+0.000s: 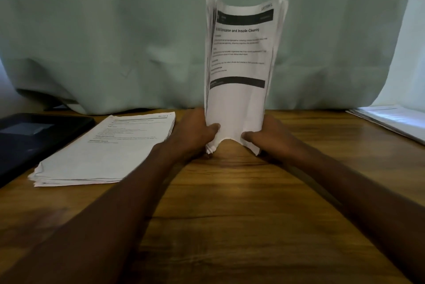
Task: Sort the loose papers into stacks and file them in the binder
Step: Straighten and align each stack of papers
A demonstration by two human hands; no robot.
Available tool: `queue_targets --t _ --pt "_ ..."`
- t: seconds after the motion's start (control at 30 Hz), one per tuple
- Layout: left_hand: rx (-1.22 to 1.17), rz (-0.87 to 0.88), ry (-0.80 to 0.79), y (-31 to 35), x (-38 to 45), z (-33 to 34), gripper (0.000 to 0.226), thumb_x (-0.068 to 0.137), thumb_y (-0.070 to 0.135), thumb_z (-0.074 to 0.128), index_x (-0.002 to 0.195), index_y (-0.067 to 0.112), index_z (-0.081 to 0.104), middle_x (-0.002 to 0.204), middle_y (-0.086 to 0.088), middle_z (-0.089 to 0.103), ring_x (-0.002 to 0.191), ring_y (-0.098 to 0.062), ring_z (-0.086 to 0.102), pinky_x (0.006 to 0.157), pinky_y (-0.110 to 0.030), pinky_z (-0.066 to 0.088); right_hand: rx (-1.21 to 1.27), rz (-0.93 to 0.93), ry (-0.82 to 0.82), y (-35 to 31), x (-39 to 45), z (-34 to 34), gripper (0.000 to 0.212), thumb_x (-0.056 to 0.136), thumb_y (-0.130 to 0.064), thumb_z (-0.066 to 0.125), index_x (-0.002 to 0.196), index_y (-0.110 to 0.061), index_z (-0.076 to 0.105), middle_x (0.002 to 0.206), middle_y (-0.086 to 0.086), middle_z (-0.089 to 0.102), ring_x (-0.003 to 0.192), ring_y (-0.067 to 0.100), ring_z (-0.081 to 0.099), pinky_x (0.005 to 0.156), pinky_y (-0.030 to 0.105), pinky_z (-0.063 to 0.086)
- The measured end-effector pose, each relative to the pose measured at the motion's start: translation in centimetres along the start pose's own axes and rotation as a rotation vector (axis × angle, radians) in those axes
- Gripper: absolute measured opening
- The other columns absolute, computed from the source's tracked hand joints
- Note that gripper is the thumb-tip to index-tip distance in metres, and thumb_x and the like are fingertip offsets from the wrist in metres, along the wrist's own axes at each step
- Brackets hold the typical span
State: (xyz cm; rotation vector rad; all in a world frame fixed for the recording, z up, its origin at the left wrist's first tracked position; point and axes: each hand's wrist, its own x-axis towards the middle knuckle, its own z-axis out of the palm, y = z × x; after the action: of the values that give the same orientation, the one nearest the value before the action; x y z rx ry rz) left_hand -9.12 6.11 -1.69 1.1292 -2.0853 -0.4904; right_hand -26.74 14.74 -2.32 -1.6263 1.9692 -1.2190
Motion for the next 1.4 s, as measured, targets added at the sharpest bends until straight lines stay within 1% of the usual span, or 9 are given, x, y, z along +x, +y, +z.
queue_targets --t 0.1,0.27,0.5,0.73,0.83,1.0,1.17,1.27,1.4 --pt "-0.078 0.034 -0.109 -0.1 0.6 -1.7 0.061 0.093 0.032 0.073 0.146 0.013 0.048 0.136 -0.004 0.061 0.118 -0.024 0.061 0.09 -0.029 0.053 0.425 0.098 -0.053 -0.9 0.2 -0.8 0.053 0.088 -0.024 0.079 0.135 -0.018 0.058 0.126 0.0 0.069 0.104 0.019 0.071 0.078 0.034 0.061" --pt "-0.299 0.004 -0.351 -1.6 0.3 -4.0 0.053 0.088 0.029 0.079 0.132 0.033 0.052 0.128 0.008 0.065 0.109 -0.01 0.065 0.09 -0.03 0.058 0.961 0.057 -0.22 -2.3 0.2 -4.9 0.036 0.1 -0.034 0.06 0.129 -0.014 0.065 0.122 0.01 0.073 0.11 0.027 0.071 0.091 0.042 0.06" --pt "-0.405 -0.147 -0.667 -1.3 -0.2 -3.8 0.045 0.086 0.021 0.077 0.122 0.035 0.054 0.117 0.005 0.071 0.109 -0.019 0.067 0.086 -0.031 0.06 0.805 0.099 -0.109 0.9 2.3 -5.5 0.038 0.096 -0.016 0.067 0.133 -0.012 0.064 0.125 0.014 0.072 0.111 0.034 0.07 0.096 0.048 0.056" --pt "-0.906 -0.187 -0.41 -1.8 0.5 -4.8 0.037 0.097 0.017 0.063 0.134 0.014 0.062 0.127 -0.009 0.071 0.114 -0.027 0.07 0.097 -0.04 0.057 0.828 0.167 -0.263 1.6 2.2 -4.3 0.045 0.092 -0.011 0.067 0.137 -0.014 0.061 0.128 0.015 0.07 0.119 0.039 0.066 0.107 0.058 0.048" --pt "-0.981 -0.247 -0.238 -1.6 1.4 -4.3 0.037 0.098 0.01 0.06 0.135 0.009 0.061 0.126 -0.014 0.071 0.111 -0.034 0.071 0.1 -0.05 0.055 0.835 0.16 -0.336 1.2 1.9 -3.1 0.049 0.09 -0.009 0.07 0.138 -0.015 0.06 0.129 0.014 0.069 0.12 0.038 0.066 0.108 0.058 0.047" --pt "-0.926 -0.232 -0.244 -1.6 1.1 -4.4 0.038 0.098 0.013 0.06 0.135 0.009 0.061 0.126 -0.014 0.071 0.113 -0.036 0.069 0.104 -0.054 0.051 0.916 0.125 -0.421 1.4 1.8 -2.2 0.054 0.089 -0.007 0.071 0.141 -0.016 0.058 0.136 0.015 0.065 0.126 0.04 0.061 0.109 0.059 0.045" --pt "-1.251 -0.201 -0.312 -0.5 0.5 -5.3 0.06 0.097 0.06 0.05 0.119 0.01 0.074 0.121 -0.015 0.073 0.107 -0.03 0.072 0.095 -0.044 0.058 1.141 0.117 -0.117 0.5 2.1 -2.3 0.045 0.092 -0.01 0.068 0.136 -0.014 0.063 0.13 0.015 0.068 0.107 0.03 0.069 0.081 0.044 0.062" --pt "-1.528 -0.157 -0.397 -0.5 0.8 -4.6 0.097 0.085 0.084 0.039 0.145 0.01 0.054 0.147 -0.016 0.055 0.136 -0.033 0.053 0.116 -0.053 0.039 1.307 0.203 0.061 0.8 2.4 -2.8 0.036 0.097 -0.012 0.065 0.133 -0.015 0.065 0.115 0.01 0.075 0.095 0.027 0.072 0.071 0.041 0.063" --pt "-1.472 -0.074 -0.433 1.9 -0.3 -1.9 0.089 0.085 0.064 0.059 0.152 0.008 0.043 0.15 -0.019 0.051 0.14 -0.037 0.048 0.118 -0.055 0.036 1.373 0.256 0.156 0.5 2.2 -2.4 0.024 0.101 -0.017 0.061 0.125 -0.019 0.065 0.102 0.008 0.078 0.088 0.027 0.075 0.064 0.043 0.063"
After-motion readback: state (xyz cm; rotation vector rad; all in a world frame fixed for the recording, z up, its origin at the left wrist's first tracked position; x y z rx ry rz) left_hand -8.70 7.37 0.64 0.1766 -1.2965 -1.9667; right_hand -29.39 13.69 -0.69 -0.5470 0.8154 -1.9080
